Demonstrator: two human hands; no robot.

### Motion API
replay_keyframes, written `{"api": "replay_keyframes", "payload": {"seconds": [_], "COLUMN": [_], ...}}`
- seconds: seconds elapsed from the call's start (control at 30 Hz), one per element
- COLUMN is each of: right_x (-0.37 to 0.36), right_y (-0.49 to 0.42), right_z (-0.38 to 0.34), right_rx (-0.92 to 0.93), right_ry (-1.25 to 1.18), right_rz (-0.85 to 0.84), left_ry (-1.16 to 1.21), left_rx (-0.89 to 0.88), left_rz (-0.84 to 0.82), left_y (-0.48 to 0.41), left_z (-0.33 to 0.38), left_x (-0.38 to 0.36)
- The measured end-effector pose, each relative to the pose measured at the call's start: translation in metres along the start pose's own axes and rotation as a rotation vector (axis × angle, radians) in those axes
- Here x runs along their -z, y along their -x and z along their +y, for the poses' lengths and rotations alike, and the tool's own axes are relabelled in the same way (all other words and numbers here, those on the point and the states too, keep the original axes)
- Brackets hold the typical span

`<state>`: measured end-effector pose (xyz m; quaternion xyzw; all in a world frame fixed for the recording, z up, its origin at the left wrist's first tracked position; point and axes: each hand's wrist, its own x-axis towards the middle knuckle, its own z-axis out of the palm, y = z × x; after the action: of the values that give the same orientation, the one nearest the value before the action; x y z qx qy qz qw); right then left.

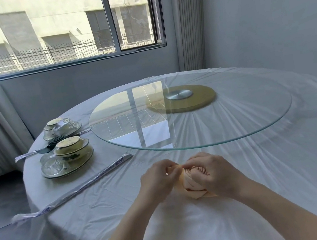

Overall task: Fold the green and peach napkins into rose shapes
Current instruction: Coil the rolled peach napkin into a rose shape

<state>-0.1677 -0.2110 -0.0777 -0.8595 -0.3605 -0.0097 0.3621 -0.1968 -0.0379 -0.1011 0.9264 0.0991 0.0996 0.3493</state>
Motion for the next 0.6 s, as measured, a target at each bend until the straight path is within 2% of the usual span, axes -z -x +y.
{"api": "replay_keyframes", "payload": {"seconds": [0.1, 0.2, 0.33, 0.5, 0.6], "right_x": [-0.008, -0.017, -0.029, -0.033, -0.033], "right_y": [0.001, 0.003, 0.005, 0.006, 0.003], "right_z": [0.001, 0.003, 0.006, 0.006, 0.005], "right_rx": [0.018, 0.006, 0.047, 0.026, 0.012], "right_ry": [0.049, 0.062, 0.133, 0.133, 0.119], "right_rz": [0.004, 0.032, 0.109, 0.118, 0.100], "left_ry": [0.040, -0.045, -0.099, -0.139, -0.107], "left_rx": [0.016, 0.031, 0.013, 0.004, 0.047], "left_rz": [-0.054, -0.108, 0.009, 0.108, 0.072], "left_y": [-0.009, -0.012, -0.007, 0.005, 0.009], "left_z": [0.008, 0.015, 0.007, -0.003, -0.005], "left_x": [0.001, -0.004, -0.006, -0.004, 0.001]}}
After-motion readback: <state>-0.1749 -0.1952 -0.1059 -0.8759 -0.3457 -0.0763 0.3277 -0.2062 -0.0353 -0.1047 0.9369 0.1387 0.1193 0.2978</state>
